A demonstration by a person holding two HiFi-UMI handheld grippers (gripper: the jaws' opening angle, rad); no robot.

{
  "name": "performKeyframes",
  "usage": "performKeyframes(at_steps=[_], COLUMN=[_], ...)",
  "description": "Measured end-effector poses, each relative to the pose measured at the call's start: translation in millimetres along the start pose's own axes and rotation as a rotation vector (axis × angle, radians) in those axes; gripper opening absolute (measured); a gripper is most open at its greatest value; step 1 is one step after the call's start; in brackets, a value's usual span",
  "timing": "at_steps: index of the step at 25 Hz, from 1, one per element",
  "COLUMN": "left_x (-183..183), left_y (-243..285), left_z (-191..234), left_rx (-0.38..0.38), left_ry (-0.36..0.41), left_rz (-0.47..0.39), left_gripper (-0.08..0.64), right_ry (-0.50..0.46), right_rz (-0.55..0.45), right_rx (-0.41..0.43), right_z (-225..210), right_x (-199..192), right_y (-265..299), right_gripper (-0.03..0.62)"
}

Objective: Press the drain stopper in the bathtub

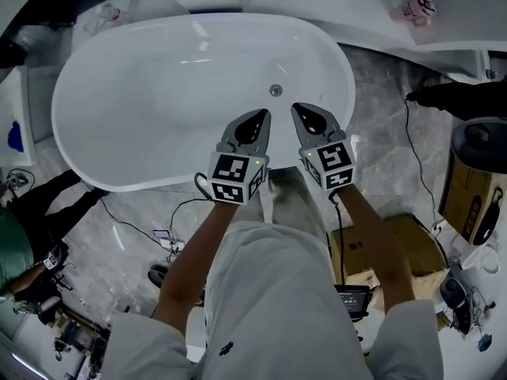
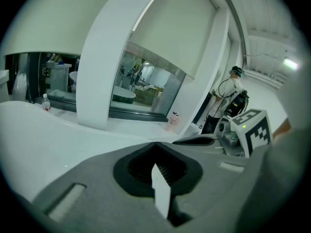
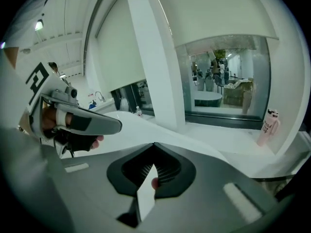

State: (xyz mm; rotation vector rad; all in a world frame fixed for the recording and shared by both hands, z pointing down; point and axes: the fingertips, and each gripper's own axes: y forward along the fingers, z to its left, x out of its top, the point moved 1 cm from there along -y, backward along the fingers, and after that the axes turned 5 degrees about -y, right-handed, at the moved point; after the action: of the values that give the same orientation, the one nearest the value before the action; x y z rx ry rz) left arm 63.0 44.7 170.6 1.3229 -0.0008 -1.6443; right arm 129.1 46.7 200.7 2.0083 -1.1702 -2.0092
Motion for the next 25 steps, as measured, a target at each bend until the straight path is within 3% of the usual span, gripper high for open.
performKeyframes(at_steps=[5,14,25], left_x=[31,77,120], left_y=[-35,-92,-143], left_z=[-27,-92,-136], left_rx=[-0.019,-0.097,-0.163], left_ry=[0.027,0.073,0.157], left_rz=[-0.054,-0.138,-0.208], left_gripper=[0.003,0.003,0.003], right_ry=[0.014,-0.069,-0.063], right_rz=[-0.069,-0.211,-0.351], right_rx=[-0.007,0.009,-0.055], right_z=[16,31,38], right_x=[36,114,186], right_y=[-43,-113,-178], right_gripper=[0.006,0.006,0.006])
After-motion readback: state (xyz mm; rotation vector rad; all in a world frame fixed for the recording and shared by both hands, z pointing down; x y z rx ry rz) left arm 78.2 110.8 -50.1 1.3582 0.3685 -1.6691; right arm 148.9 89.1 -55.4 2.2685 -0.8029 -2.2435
